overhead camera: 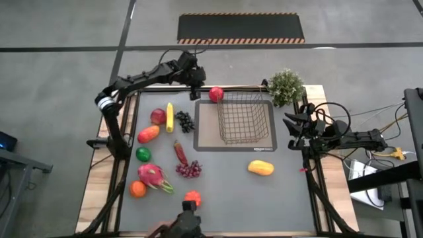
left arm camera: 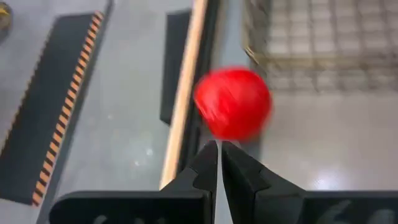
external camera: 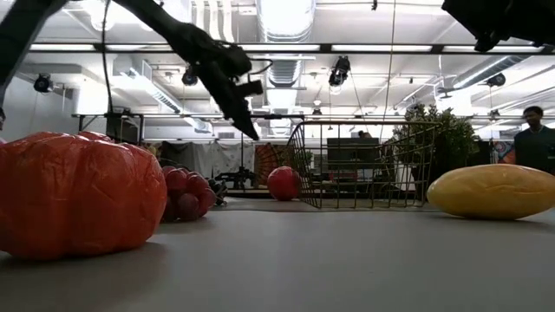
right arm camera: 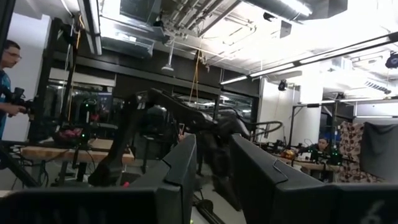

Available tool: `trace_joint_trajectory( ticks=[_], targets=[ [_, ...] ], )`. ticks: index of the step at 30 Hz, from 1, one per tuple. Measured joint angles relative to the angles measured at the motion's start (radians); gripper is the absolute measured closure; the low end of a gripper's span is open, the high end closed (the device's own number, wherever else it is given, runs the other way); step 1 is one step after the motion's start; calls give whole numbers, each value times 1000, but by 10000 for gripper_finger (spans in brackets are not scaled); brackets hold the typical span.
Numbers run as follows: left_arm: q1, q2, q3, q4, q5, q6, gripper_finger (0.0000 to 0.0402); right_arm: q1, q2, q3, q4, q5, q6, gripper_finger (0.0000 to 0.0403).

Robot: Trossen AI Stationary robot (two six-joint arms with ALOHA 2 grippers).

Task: Build produce basket
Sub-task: Put the apple into the wire basket

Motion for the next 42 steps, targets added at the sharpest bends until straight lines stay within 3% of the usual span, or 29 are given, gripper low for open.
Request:
trace_joint_trajectory(
  ticks=[7,11,17,22,26,42],
  targets=[
    [4,102,67,-19,15,-22,371,0,0,0,0,0,-43,323],
    [3,104,65,1,15,-2,306,0,0,0,0,0,-51,325],
    [3,107,56,31,-6,-2,178,0,0,0,-7,1,-51,326],
    [-1,107,55,35,-12,-2,115,0,0,0,-7,1,-58,322],
    [-3,117,53,57,12,-2,98,0,0,0,-8,1,-62,322],
    [-18,188,37,120,131,28,96,0,1,0,-23,1,-69,327]
  ],
)
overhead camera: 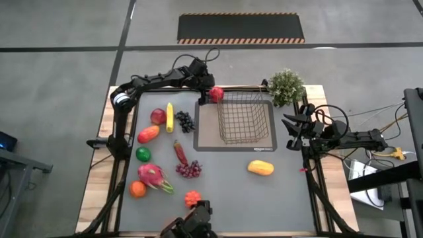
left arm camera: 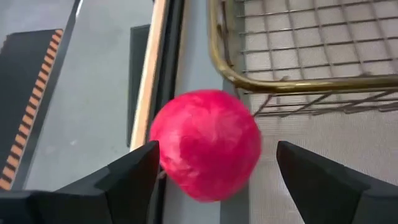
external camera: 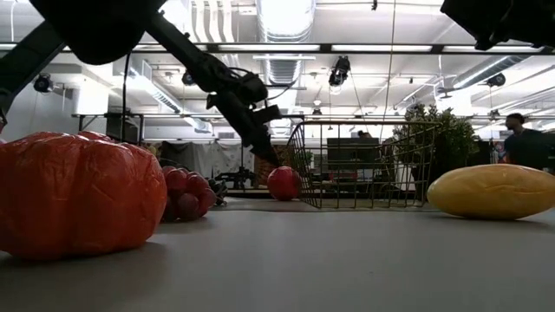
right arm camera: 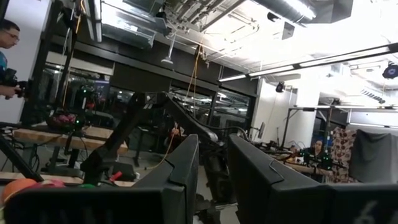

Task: Build produce basket
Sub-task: Put the apple into the wire basket

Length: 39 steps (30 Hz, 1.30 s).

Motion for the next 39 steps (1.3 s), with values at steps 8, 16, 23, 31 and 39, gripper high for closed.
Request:
trace_joint_trajectory(
  ticks=[8,16,23,31,39],
  targets=[
    [-2,5,-1,43,2,-4,96,0,0,0,-2,0,-1,334],
    [-3,9,-17,85,2,-29,96,0,0,0,-1,0,-12,333],
    [-6,9,-33,84,3,-37,96,0,0,0,1,0,-19,331],
    [-6,9,-77,149,5,-66,96,0,0,1,1,0,-18,337],
    [-7,9,-94,184,4,-123,96,0,0,1,0,0,-12,339]
  ],
)
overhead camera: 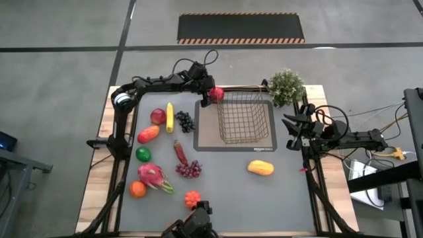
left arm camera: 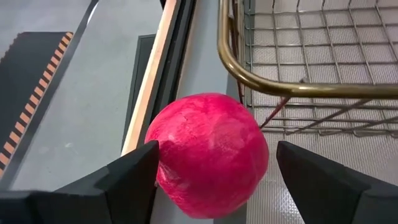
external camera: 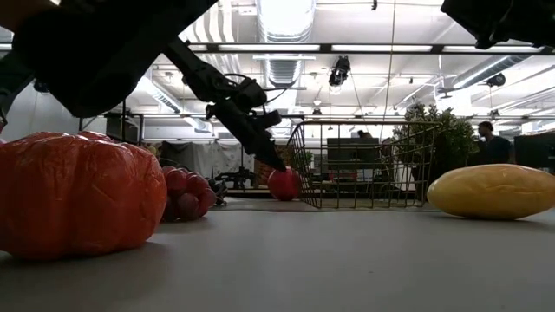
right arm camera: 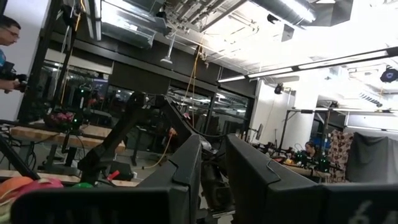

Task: Build produce basket
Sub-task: Put the apple into the wire basket

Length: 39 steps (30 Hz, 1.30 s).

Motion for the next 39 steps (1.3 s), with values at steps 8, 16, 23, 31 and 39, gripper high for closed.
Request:
trace_joint_trajectory(
  ticks=[8,16,23,31,39],
  targets=[
    [0,0,-1,-5,-73,-62,102,0,0,0,0,0,4,339],
    [-2,-2,-5,0,-74,-69,155,0,0,0,0,0,4,339],
    [-2,-4,-16,3,-75,-92,193,0,0,1,0,0,4,339],
    [-3,-88,-23,-214,-166,-96,201,0,0,1,-2,0,3,339],
    [-7,-201,-55,-267,-161,-86,201,0,0,1,-1,0,4,339]
  ],
)
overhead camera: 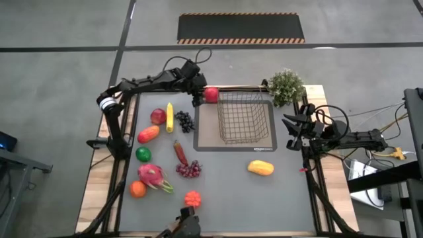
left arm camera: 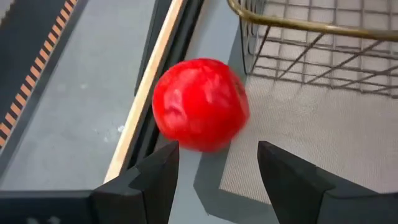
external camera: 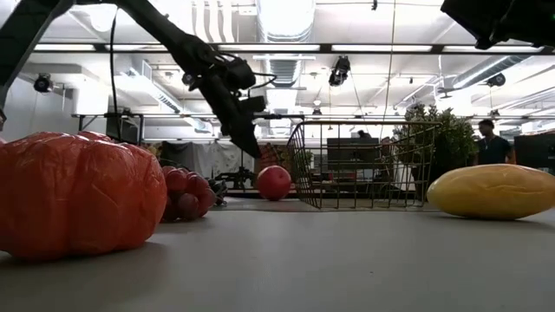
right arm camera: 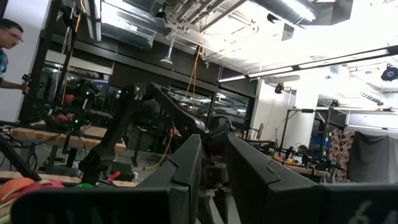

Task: Build produce basket
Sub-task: Put the apple into the wire basket

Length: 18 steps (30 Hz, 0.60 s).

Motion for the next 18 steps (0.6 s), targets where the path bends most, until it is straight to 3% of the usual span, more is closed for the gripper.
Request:
trace_joint_trajectory(
  ticks=[5,13,18],
  targets=[
    [-2,-15,-14,21,2,34,179,0,0,0,0,0,0,339],
    [-3,33,-14,256,-19,82,80,0,0,0,-4,0,27,339],
    [0,59,-13,318,83,189,60,0,0,0,-4,0,27,339]
  ],
)
